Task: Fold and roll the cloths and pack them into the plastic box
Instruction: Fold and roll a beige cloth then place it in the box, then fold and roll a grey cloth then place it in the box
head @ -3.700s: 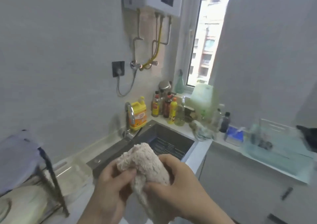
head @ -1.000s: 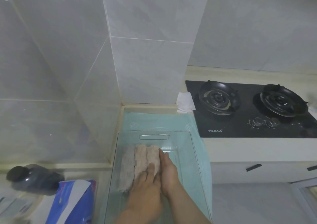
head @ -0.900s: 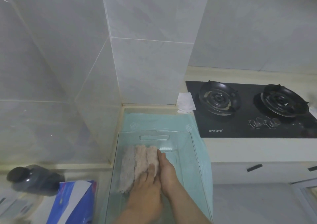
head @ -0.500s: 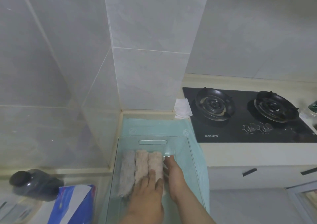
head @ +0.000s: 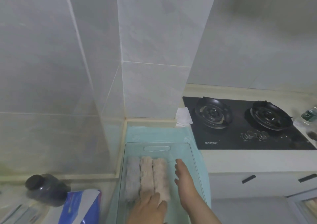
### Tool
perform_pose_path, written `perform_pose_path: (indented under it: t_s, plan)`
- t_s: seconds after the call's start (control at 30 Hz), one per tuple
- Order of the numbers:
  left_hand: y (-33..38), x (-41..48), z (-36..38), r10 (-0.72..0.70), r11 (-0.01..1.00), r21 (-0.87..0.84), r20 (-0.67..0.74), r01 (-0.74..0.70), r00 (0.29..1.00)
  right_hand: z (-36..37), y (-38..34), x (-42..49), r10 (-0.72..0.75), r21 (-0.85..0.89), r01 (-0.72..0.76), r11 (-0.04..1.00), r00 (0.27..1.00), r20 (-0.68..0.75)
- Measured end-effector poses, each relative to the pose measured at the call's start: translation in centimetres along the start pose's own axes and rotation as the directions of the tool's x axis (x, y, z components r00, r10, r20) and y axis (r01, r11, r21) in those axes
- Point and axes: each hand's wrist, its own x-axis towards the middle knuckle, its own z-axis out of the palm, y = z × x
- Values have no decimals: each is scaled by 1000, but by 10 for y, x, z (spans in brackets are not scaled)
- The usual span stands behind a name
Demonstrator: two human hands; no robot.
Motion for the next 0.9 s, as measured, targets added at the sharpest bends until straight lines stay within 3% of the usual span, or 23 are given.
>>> perform_pose_path:
  t_s: [0.1,0.17,0.27,0.37,0.5,0.7,0.8,0.9]
  plan:
    - [-8,-22,-19,-99,956,-287,-124,60,987,0,-16,-4,-129,-47,127,991,991,-28]
    - [-8,-37,-43,-311,816,-559,-204,151,928,0,-38,-6,-196,-65,197,978,981,16]
    - [-16,-51,-78,-526,553,-833,-359,-11,771,4,-73,-20,-285,-109,303,947,946,155]
    - [-16,-61,-117,-637,400,-897,-419,-187,647,1,-97,-39,-343,-131,394,910,891,297]
    - [10,-82,-140,-732,419,-861,-509,-289,454,-19,-115,-65,-364,-105,452,886,817,447]
    - [84,-140,-112,-843,409,-836,-500,-365,201,-52,-119,-100,-354,-56,500,864,683,639]
    - [128,-187,-96,-883,416,-843,-464,-341,70,-50,-108,-134,-316,-35,533,845,551,772]
    - [171,-244,-83,-876,481,-846,-477,-230,-75,-34,-90,-182,-286,34,586,810,344,894]
